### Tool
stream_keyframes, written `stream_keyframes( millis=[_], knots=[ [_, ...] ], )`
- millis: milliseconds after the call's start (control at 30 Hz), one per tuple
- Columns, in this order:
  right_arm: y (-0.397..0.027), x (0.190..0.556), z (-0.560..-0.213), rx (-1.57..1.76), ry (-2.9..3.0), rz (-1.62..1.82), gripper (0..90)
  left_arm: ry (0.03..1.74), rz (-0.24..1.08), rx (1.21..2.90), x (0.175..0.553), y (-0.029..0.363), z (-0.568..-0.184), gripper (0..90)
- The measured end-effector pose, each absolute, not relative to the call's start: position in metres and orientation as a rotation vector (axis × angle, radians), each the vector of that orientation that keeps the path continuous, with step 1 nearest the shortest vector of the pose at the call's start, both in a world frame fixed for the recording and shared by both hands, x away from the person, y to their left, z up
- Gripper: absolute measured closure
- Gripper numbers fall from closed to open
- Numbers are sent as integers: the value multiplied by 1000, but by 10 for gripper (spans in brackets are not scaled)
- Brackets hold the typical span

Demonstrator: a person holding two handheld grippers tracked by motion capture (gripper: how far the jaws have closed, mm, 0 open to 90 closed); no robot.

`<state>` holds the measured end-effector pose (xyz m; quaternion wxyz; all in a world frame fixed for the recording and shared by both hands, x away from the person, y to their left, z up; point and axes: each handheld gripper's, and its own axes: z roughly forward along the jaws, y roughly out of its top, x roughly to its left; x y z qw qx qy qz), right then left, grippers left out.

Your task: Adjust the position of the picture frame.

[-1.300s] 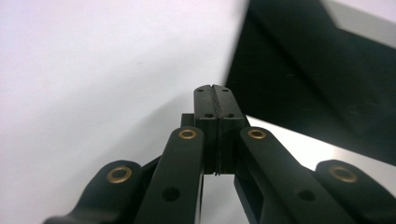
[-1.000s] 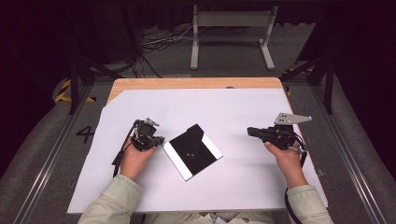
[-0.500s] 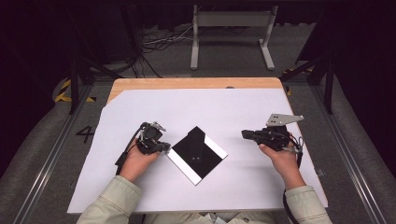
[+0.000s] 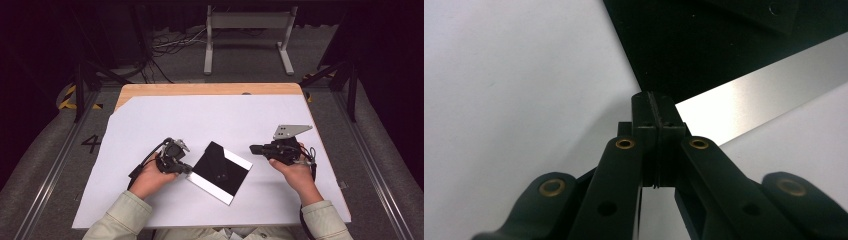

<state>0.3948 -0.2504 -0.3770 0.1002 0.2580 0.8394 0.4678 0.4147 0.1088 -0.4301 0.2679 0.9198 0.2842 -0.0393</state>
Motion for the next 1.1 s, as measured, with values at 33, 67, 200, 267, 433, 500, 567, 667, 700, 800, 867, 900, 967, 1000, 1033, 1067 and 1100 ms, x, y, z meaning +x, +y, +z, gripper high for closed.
stream_keyframes(
  millis=[33, 67, 200, 267, 433, 500, 567, 667, 700, 800, 867, 900, 967, 1000, 1033, 1067, 1100],
  knots=[
    [-249, 395, -377, 758, 2485, 1375, 897, 776, -123, 2468, 415, 110, -431, 900],
    [-248, 394, -377, 753, 2491, 1371, 897, 778, -138, 2454, 417, 111, -432, 900],
    [-243, 391, -378, 730, 2514, 1359, 897, 765, -111, 2414, 417, 113, -428, 891],
    [-238, 389, -380, 713, 2537, 1353, 897, 770, -51, 2387, 417, 114, -424, 853],
    [-223, 383, -384, 649, 2602, 1311, 898, 812, 62, 2319, 418, 121, -419, 782],
    [-212, 378, -390, 593, 2658, 1265, 899, 862, 120, 2255, 421, 127, -418, 729],
    [-206, 375, -393, 570, 2688, 1249, 899, 878, 157, 2229, 422, 131, -418, 697],
    [-198, 371, -397, 546, 2719, 1221, 900, 876, 186, 2204, 423, 134, -418, 674],
    [-194, 369, -399, 533, 2732, 1213, 900, 877, 206, 2196, 423, 135, -417, 674],
    [-178, 359, -407, 463, 2791, 1176, 900, 876, 247, 2167, 423, 137, -416, 645],
    [-172, 353, -411, 435, 2819, 1159, 900, 883, 258, 2159, 423, 137, -416, 639],
    [-168, 350, -413, 418, 2836, 1145, 900, 885, 258, 2165, 424, 138, -416, 635],
    [-162, 343, -417, 380, 2866, 1114, 900, 894, 260, 2163, 424, 138, -417, 631],
    [-162, 343, -417, 380, 2866, 1114, 900, 894, 260, 2163, 424, 138, -417, 629],
    [-160, 340, -419, 362, 2880, 1104, 900, 896, 260, 2163, 424, 137, -417, 629],
    [-156, 335, -423, 340, 2910, 1093, 900, 894, 256, 2161, 423, 137, -417, 625],
    [-156, 335, -423, 340, 2910, 1093, 900, 894, 256, 2161, 423, 137, -417, 621]
  ],
)
